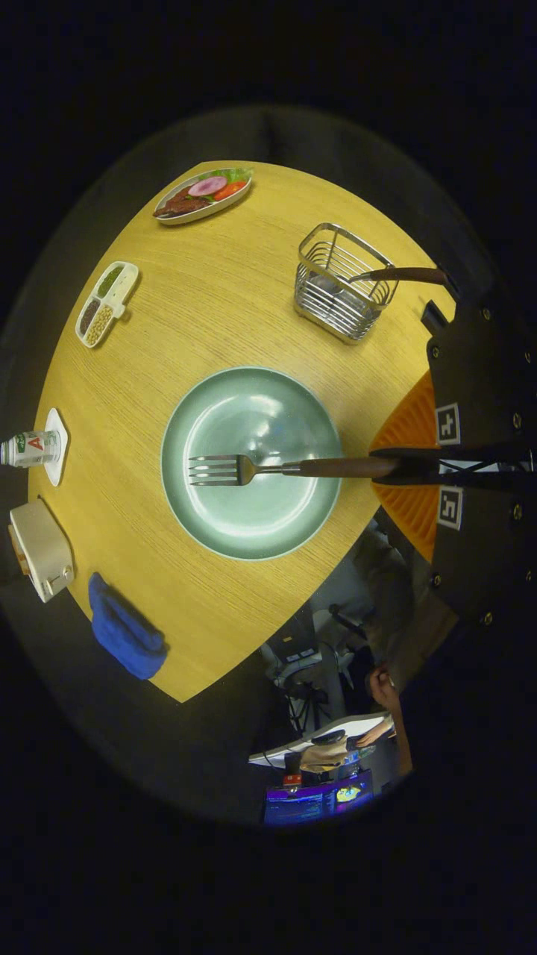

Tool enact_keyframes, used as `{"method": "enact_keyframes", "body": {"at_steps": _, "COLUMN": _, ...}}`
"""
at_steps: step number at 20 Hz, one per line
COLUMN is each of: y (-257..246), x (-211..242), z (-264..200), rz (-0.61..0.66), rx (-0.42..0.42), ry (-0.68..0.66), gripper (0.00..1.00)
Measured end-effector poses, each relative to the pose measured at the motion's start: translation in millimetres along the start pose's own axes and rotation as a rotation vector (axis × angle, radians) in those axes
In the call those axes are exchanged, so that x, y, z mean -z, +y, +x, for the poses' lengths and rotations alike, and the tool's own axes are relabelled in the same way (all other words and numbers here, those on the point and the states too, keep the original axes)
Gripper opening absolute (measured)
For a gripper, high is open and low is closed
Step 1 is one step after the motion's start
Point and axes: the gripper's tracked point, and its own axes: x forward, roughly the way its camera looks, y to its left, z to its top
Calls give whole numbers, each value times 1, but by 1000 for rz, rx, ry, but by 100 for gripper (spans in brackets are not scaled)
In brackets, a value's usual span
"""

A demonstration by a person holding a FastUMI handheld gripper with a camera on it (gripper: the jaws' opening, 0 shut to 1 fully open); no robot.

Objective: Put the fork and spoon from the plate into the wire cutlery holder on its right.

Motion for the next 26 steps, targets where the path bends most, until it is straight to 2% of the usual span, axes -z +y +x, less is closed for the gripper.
{"method": "enact_keyframes", "body": {"at_steps": 7, "y": -40, "x": 46, "z": -34, "rz": 86, "rx": -3, "ry": 38, "gripper": 6}}
{"method": "enact_keyframes", "body": {"at_steps": 16, "y": -93, "x": 89, "z": -55, "rz": 243, "rx": 6, "ry": 78, "gripper": 6}}
{"method": "enact_keyframes", "body": {"at_steps": 22, "y": -114, "x": 99, "z": -62, "rz": 348, "rx": -1, "ry": 121, "gripper": 6}}
{"method": "enact_keyframes", "body": {"at_steps": 26, "y": -120, "x": 95, "z": -56, "rz": 366, "rx": -6, "ry": 152, "gripper": 6}}
